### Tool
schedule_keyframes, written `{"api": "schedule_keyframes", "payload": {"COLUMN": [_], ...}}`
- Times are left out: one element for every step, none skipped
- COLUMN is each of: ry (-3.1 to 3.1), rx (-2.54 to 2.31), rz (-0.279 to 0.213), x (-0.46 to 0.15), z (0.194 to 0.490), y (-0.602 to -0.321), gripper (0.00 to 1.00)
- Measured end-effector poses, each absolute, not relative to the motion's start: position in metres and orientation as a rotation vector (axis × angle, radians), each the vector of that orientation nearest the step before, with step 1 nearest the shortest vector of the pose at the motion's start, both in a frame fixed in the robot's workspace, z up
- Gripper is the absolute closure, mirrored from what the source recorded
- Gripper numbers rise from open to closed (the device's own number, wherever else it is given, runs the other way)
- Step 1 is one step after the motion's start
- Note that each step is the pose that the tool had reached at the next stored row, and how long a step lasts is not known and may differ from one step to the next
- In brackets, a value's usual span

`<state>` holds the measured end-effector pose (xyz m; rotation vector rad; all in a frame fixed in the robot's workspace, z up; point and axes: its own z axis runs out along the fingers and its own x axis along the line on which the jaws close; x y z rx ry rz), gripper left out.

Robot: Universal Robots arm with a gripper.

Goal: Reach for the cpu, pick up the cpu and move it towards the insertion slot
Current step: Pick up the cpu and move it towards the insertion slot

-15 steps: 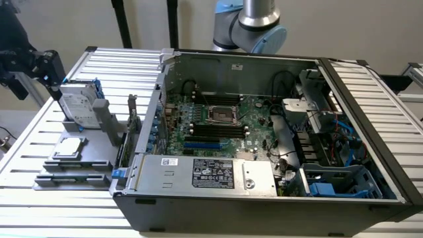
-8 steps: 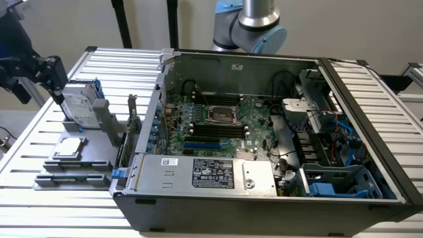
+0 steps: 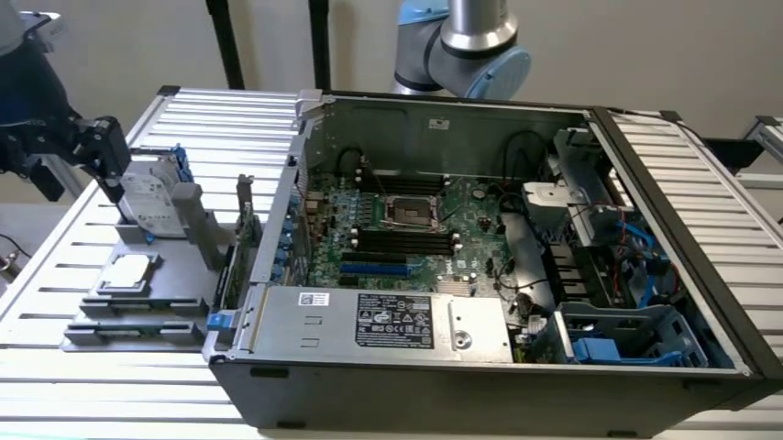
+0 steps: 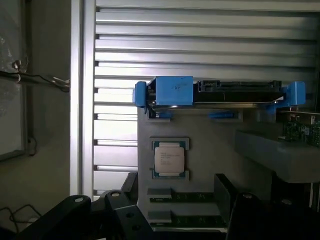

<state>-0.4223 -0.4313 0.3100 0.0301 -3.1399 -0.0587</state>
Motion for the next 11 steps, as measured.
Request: {"api": "schedule_keyframes", "payload": {"ry": [-3.140,-3.140,-3.140,-3.140,-3.140,-3.140,-3.140,-3.140,-3.140,-3.140,-3.140], "rx": [0.030,0.030,0.030,0.030,0.030,0.030,0.030,0.030,0.030,0.030,0.030], "rz": [-0.059,-0.059,-0.059,-0.059,-0.059,-0.059,-0.059,-0.059,-0.059,-0.059,-0.059], "x": [-0.422,-0.422,-0.422,-0.422,-0.423,-0.423,-0.423,-0.423,-0.423,-0.423,-0.423], "z": [0.308,0.306,0.304,0.303,0.301,0.299,0.297,0.295,0.293,0.292,0.290], "y": [-0.431,-0.431,-0.431,-0.431,-0.431,-0.431,-0.431,-0.431,-0.431,-0.431,-0.431], "gripper": [0.29,0.29,0.29,0.29,0.29,0.29,0.29,0.29,0.29,0.29,0.29]}}
